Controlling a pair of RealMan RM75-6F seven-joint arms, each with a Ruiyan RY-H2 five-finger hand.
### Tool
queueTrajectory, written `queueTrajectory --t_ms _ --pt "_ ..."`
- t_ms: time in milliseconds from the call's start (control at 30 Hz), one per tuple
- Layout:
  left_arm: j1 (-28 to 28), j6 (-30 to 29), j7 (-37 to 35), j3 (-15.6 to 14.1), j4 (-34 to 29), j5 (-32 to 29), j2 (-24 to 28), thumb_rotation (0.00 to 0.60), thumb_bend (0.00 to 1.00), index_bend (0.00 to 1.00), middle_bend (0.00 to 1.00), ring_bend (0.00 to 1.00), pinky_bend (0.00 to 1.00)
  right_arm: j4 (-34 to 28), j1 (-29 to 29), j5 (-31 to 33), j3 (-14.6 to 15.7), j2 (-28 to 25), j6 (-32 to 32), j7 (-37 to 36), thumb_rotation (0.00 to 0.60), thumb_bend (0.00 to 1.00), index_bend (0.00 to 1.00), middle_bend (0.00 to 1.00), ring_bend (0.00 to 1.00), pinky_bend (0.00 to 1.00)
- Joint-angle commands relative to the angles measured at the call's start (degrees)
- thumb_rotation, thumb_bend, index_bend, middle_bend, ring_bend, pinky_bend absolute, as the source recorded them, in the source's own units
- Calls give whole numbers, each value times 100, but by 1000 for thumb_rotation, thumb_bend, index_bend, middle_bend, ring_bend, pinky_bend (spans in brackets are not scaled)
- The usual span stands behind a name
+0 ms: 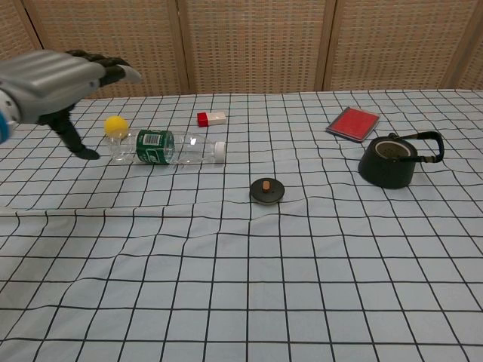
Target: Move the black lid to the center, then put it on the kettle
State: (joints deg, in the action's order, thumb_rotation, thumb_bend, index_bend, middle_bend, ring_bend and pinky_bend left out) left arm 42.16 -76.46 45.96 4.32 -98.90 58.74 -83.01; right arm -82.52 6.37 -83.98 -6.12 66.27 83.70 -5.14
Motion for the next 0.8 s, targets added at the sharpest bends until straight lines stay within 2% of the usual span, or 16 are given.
queueTrajectory --t_ms 33,300,433,600,733,800 --pt "-819 -595 -828 -635 -239 681 613 600 69 0 0 0 0 -36 15 -63 37 47 10 106 600 96 88 0 0 0" --pt "-1765 -1125 -1618 -1152 58 1148 953 600 68 0 0 0 0 -36 51 -150 50 149 55 306 600 96 91 0 0 0" --pt "-2198 -1375 -2008 -1297 190 1360 1048 600 69 0 0 0 0 -222 206 -314 -1 218 44 445 600 97 139 0 0 0" --pt "-2403 -1442 -2311 -1159 300 1449 1162 600 68 0 0 0 0 -938 594 -177 -277 236 -298 964 600 94 173 0 0 0" --pt "-2475 -1391 -2448 -1042 340 1522 1226 600 69 0 0 0 0 -1542 1111 84 -575 271 -875 1533 600 94 207 0 0 0" --pt "-2528 -1332 -2565 -924 379 1408 1280 600 68 0 0 0 0 -1847 1583 375 -842 455 -1360 1942 600 113 230 0 0 0"
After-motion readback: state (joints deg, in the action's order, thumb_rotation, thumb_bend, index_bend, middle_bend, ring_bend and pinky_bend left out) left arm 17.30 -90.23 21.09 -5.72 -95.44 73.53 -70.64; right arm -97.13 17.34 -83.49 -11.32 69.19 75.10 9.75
